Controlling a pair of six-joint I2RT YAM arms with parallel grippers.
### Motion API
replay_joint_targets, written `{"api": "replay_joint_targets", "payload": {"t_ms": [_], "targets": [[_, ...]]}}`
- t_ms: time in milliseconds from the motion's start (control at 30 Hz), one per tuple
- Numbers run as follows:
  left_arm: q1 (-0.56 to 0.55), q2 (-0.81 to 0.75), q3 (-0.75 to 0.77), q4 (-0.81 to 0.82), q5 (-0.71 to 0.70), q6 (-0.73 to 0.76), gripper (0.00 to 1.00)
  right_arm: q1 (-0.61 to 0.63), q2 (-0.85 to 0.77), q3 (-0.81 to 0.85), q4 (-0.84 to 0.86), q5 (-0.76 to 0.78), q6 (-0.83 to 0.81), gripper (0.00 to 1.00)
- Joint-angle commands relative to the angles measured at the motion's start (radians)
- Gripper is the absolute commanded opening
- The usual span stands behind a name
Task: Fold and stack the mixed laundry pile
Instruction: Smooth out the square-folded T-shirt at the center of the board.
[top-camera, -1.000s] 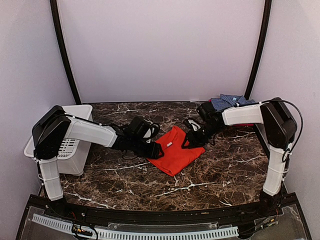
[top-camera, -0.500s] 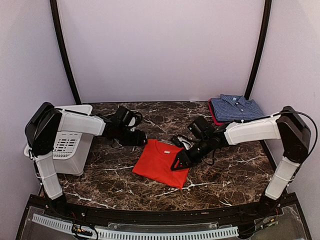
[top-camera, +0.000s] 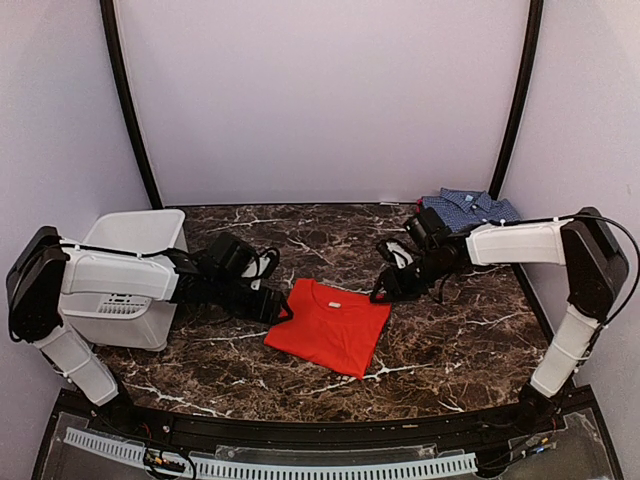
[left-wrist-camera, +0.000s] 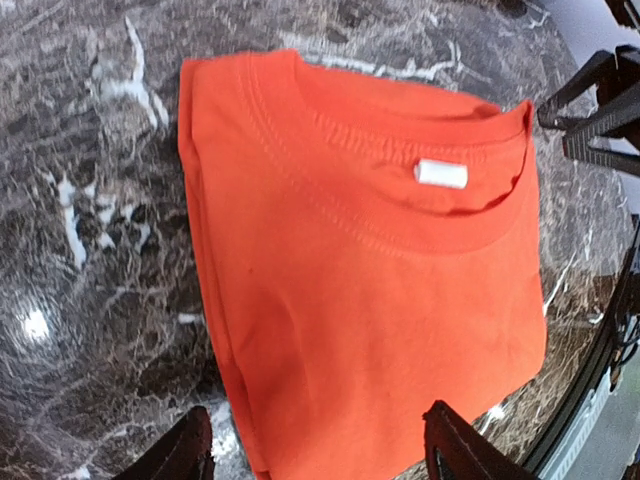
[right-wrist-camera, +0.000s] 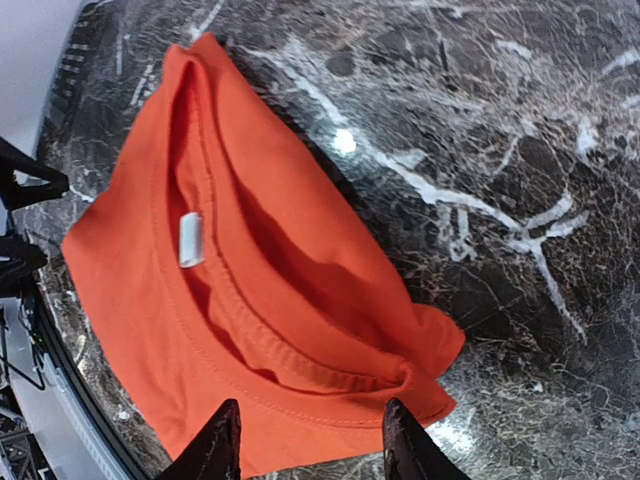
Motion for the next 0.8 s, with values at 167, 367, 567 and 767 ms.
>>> {"api": "replay_joint_targets", "payload": {"t_ms": [167,367,567,767], "targets": [[-0.016,0.021,-0.079,-0.042,-0.018,-0.046,0.71,-0.002,0.007,0.033,-0.064,0.175,-0.049,0.49],[-0.020,0.009,-0.108,0.012,0.015,-0.049,0.57,-0.012,0.053,0.040,-0.059,0.163,-0.079,0.49],[-0.021,0.056,-0.113,0.025,0.017,-0.056,0.31,-0.019,0.109,0.031,-0.029,0.137,-0.094,0.44],[-0.021,0.101,-0.125,0.001,0.006,-0.071,0.15,-0.019,0.110,0.027,-0.005,0.060,-0.115,0.27]]}}
